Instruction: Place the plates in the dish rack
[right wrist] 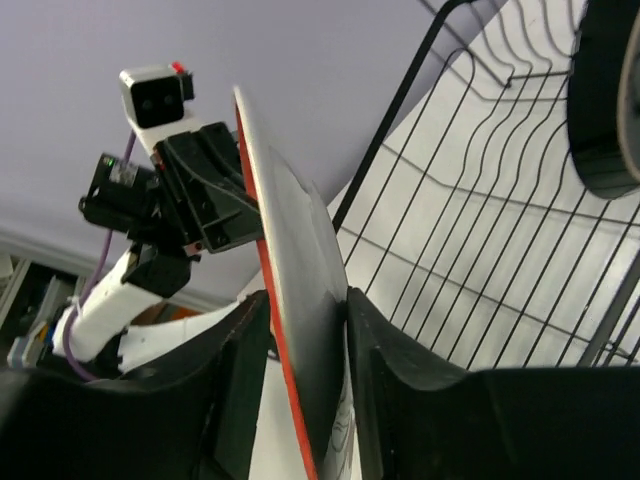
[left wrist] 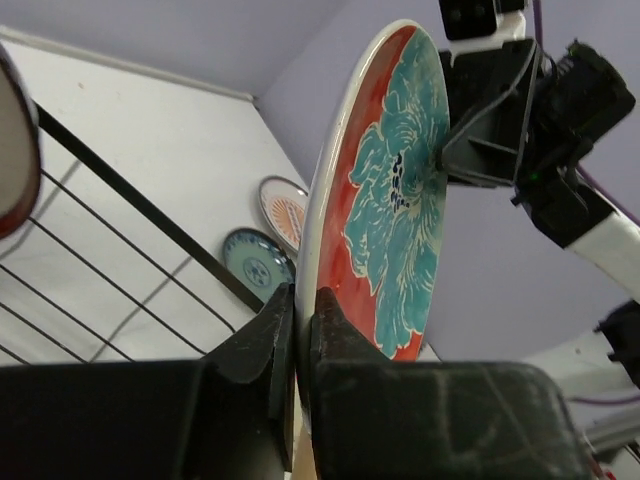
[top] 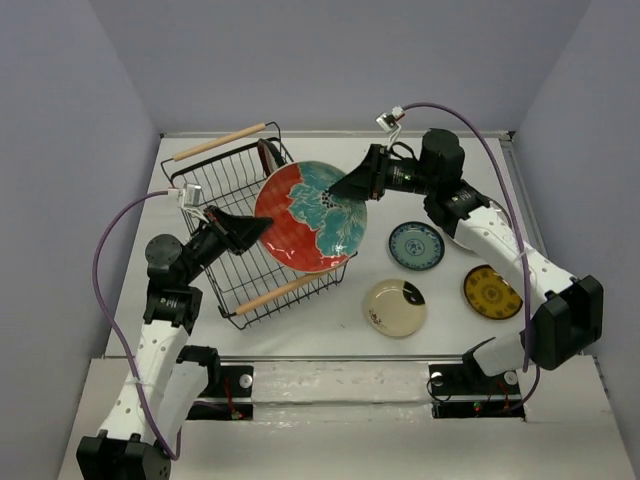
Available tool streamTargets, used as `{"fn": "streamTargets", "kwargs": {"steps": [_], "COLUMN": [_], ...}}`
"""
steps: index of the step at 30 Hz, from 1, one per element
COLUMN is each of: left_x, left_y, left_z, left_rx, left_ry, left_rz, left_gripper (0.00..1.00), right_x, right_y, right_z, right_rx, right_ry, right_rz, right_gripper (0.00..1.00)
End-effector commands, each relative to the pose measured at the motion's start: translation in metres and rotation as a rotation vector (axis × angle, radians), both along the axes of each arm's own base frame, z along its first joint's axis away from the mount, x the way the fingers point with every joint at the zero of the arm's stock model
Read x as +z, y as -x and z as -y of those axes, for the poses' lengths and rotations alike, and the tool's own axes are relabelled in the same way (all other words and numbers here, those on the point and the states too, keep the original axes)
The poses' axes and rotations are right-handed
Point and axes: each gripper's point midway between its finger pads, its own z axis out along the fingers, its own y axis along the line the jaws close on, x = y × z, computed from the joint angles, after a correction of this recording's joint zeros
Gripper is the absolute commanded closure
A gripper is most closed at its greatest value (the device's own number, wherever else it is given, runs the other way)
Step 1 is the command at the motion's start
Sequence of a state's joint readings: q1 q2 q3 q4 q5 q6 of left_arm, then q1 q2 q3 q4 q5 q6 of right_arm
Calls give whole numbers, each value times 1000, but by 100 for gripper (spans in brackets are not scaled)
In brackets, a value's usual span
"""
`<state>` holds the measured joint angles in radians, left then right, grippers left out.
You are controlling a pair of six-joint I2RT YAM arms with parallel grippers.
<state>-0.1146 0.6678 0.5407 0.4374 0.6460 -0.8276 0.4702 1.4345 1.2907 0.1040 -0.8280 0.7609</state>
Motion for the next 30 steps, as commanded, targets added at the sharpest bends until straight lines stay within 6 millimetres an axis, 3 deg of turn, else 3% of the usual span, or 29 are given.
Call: {"fn": "streamTargets", "kwargs": {"steps": [1, 4, 6, 7, 12, 16, 18, 19, 22, 26, 28, 29, 30], "left_x": [53, 60, 60, 62, 51, 44, 40, 39, 32, 24, 32, 32, 40], "left_y": [55, 58, 58, 58, 45, 35, 33, 32, 22, -4, -8, -9, -9], "left_z": [25, 25, 24, 22, 16, 8, 7, 7, -2, -42, -63, -67, -71], "left_rx": [-259, -266, -260, -247, -193, -116, -108, -104, -28, 252, 374, 401, 427], "left_ry": [7, 2, 3, 5, -17, -43, -44, -43, -63, -258, -317, -337, -359], "left_rz": [245, 256, 260, 265, 223, 204, 192, 186, 142, 116, 96, 87, 101], "left_gripper": [95, 95, 95, 95, 94, 75, 50, 31, 4, 1, 1, 1, 1], "right_x": [12, 10, 11, 12, 23, 40, 53, 59, 74, 91, 95, 96, 98], "right_y": [43, 45, 51, 51, 48, 40, 33, 27, 20, -5, -14, -29, -29], "right_z": [-18, -17, -19, -18, -16, -11, -5, -3, 1, 0, -5, -8, -15], "right_rx": [182, 188, 202, 201, 141, -10, -110, -173, -247, -349, -373, -411, -412], "right_ry": [-30, -23, -23, -23, 5, 26, 14, 2, -33, -38, -34, -19, -15], "right_rz": [61, 72, 82, 85, 118, 154, 174, 185, 195, 234, 253, 273, 285], "right_gripper": [56, 60, 77, 91, 93, 93, 93, 93, 93, 93, 93, 93, 93]}}
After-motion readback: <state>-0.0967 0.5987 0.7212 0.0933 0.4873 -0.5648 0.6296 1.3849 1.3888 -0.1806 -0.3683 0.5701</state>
